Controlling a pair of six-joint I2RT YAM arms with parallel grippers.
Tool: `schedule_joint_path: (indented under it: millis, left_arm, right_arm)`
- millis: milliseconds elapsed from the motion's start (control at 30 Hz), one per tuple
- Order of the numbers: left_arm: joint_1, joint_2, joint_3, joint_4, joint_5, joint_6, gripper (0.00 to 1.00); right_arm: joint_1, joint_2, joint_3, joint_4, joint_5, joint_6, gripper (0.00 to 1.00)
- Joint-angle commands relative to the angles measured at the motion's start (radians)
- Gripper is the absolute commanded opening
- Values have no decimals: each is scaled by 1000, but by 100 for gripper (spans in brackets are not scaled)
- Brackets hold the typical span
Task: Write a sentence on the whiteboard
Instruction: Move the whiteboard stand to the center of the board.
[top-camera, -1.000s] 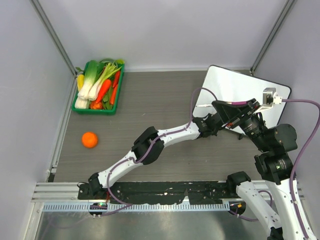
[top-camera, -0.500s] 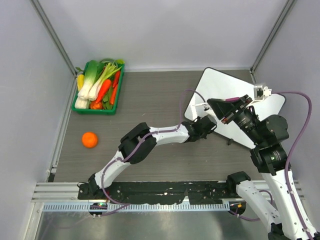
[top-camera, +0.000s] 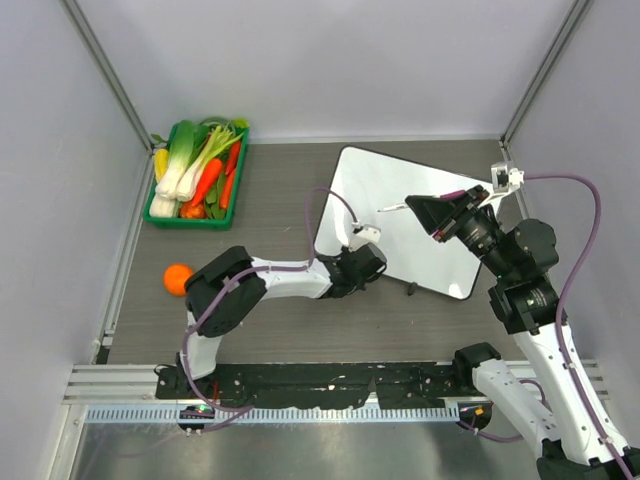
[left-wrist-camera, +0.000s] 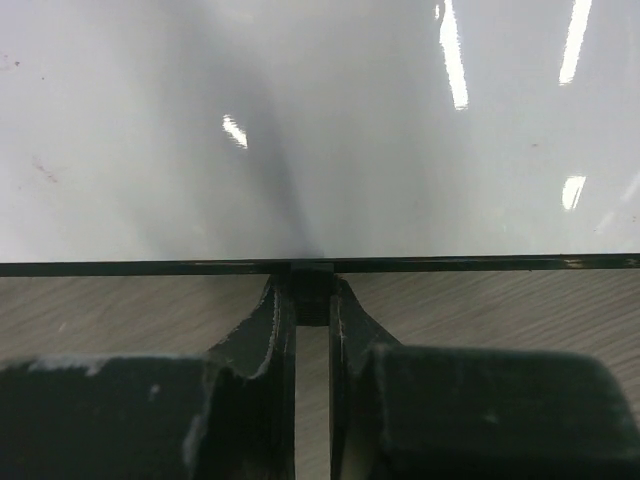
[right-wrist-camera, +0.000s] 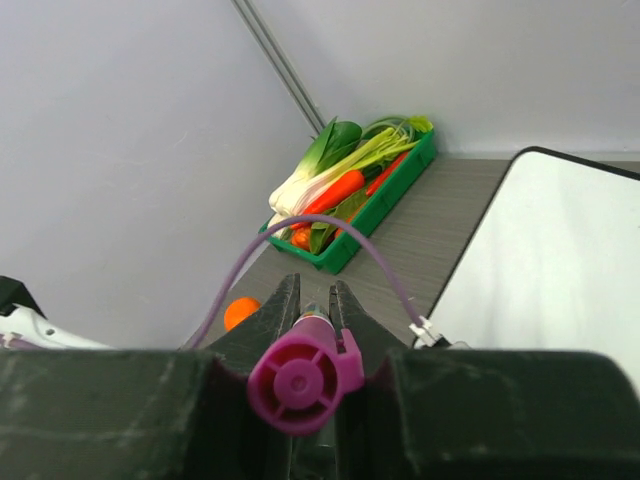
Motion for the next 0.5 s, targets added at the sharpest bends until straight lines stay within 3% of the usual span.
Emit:
schedule_joint_path:
  millis: [0, 200, 467]
  left_arm:
    - [17, -101, -166, -176, -99, -102, 0]
    - [-17, -204, -286, -277, -73, -257, 0]
    - [-133, -219, -237, -490, -82, -443, 0]
  right_arm:
    - [4, 31, -30, 103, -4, 26, 1]
    - [4, 67, -86, 150, -12, 42, 0]
    - [4, 83, -132, 198, -18, 71, 1]
